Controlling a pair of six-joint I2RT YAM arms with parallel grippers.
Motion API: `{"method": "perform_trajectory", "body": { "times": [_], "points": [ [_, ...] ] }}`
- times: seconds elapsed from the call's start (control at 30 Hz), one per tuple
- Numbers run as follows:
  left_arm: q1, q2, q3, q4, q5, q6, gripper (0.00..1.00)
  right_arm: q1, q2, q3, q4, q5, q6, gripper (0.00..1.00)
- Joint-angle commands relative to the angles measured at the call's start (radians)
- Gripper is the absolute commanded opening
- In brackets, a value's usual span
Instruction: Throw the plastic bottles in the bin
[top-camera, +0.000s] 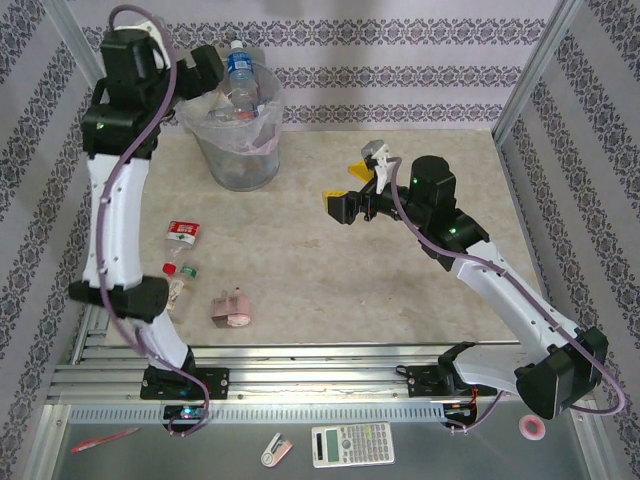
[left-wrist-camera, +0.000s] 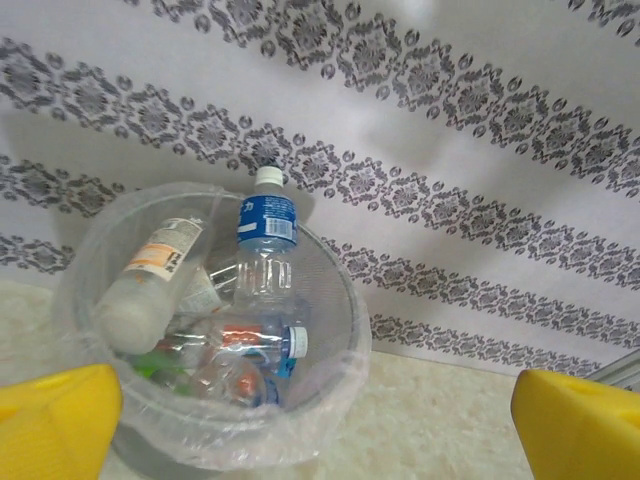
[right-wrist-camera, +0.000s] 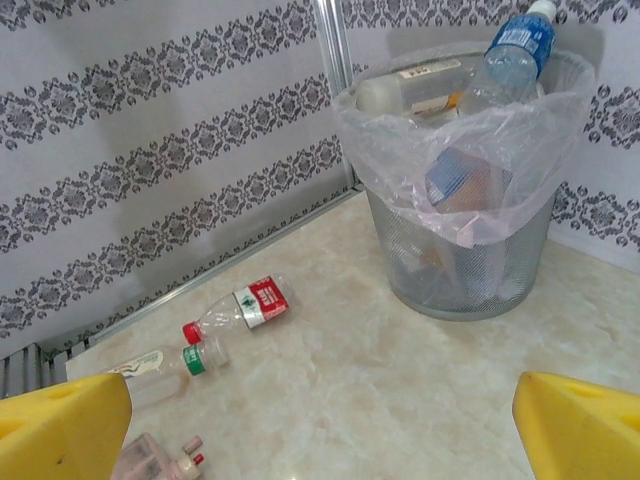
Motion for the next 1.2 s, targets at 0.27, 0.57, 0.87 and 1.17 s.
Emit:
{"method": "perform_trajectory", "body": {
  "times": [0.27, 0.57, 0.87, 1.17],
  "points": [
    [-0.009, -0.361, -0.624, -0.112, -0.223, -0.204, 1.0, -0.013, -0.012, -0.024, -0.018, -0.079, 0.031, 0.98],
    [0.016, -0.415, -0.873, -0.395, -0.284, -0.302, 1.0, -0.011, 0.002, -0.033, -0.019, -0.098, 0.059, 0.98],
    [0.029, -0.367, -1.115, -0.442, -0.264, -0.385, 1.0, -0.008, -0.011, -0.056, -0.012, -0.097, 0.069, 0.98],
    [0.041, -0.306, -1.297, -0.34, -0.248, -0.435, 1.0, -0.008, -0.014, -0.059, -0.006, -0.1, 0.064, 0.98]
  ]
}}
